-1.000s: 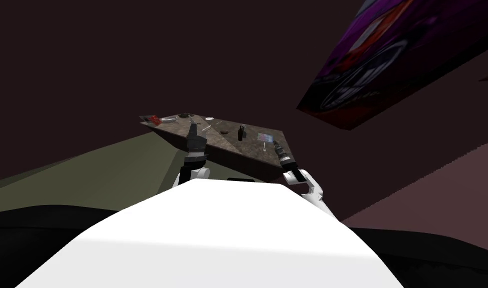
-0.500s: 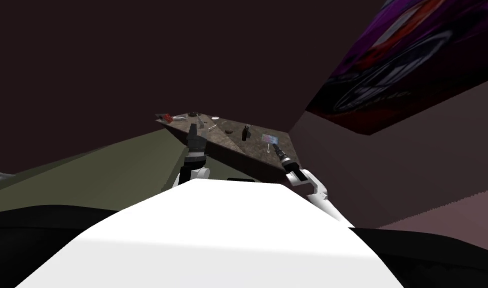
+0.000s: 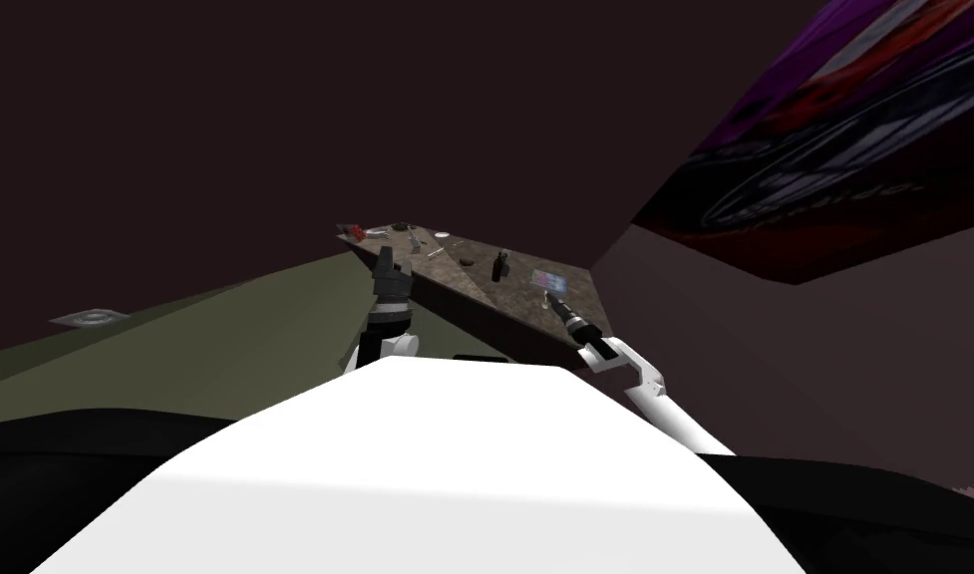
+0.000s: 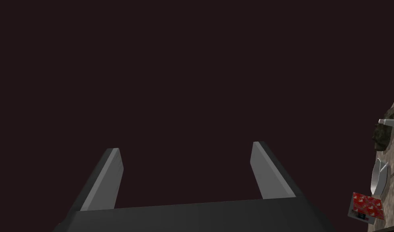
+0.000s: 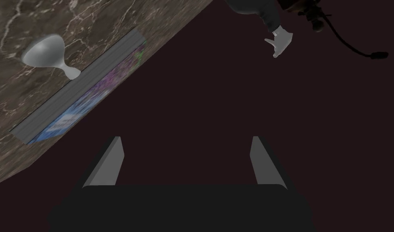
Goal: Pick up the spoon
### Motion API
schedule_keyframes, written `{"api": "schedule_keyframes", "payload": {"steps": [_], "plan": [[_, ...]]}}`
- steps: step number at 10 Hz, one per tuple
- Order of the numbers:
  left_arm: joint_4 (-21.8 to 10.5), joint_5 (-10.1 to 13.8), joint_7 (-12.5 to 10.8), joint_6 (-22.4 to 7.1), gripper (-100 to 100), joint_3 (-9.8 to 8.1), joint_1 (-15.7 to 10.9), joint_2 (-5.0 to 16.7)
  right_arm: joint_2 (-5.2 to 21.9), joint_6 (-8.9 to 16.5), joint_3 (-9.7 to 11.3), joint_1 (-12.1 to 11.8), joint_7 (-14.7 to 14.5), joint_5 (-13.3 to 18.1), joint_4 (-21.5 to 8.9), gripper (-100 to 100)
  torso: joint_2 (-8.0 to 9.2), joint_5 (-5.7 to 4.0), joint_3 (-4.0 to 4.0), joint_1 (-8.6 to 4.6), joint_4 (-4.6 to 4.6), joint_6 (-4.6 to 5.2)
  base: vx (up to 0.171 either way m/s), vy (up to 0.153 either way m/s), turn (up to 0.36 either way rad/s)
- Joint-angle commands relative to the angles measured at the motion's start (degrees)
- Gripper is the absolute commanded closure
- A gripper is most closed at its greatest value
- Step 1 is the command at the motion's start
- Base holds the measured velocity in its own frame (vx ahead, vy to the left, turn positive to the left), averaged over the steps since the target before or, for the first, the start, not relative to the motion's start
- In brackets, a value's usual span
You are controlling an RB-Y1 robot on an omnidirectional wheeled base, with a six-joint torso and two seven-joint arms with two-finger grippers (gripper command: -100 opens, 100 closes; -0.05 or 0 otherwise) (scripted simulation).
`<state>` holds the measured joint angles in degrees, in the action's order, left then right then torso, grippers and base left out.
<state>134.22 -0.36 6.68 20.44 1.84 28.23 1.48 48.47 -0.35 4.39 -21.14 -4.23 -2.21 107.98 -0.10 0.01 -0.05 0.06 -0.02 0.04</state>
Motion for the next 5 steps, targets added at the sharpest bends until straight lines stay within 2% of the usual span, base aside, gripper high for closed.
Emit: {"api": "schedule_keyframes", "payload": {"steps": [1,2,3,5], "plan": [[0.0,0.0,0.0,0.0,0,0.0,0.0,0.0,1.9,0.9,0.4,0.2,0.3,-0.2,-0.8,-100,0.0,0.0,0.0,0.0,0.0,0.0,0.007,0.023,0.095],[0.0,0.0,0.0,0.0,0,-0.01,0.0,0.0,3.8,2.2,1.2,0.1,0.5,-0.3,-2.4,-100,0.0,0.0,0.0,-0.01,0.0,0.04,0.006,0.031,0.164],[0.0,0.0,0.0,0.0,0,0.0,0.0,0.0,4.6,2.2,1.2,0.1,0.5,-0.3,-2.4,-100,0.01,0.0,0.0,0.01,0.0,0.01,0.011,0.026,0.09],[0.0,0.0,0.0,0.0,0,0.0,0.0,0.0,8.7,4.7,3.0,-0.3,1.1,-0.4,-5.5,-100,-0.05,0.01,-0.03,0.04,-0.01,0.01,0.028,0.047,0.185]]}}
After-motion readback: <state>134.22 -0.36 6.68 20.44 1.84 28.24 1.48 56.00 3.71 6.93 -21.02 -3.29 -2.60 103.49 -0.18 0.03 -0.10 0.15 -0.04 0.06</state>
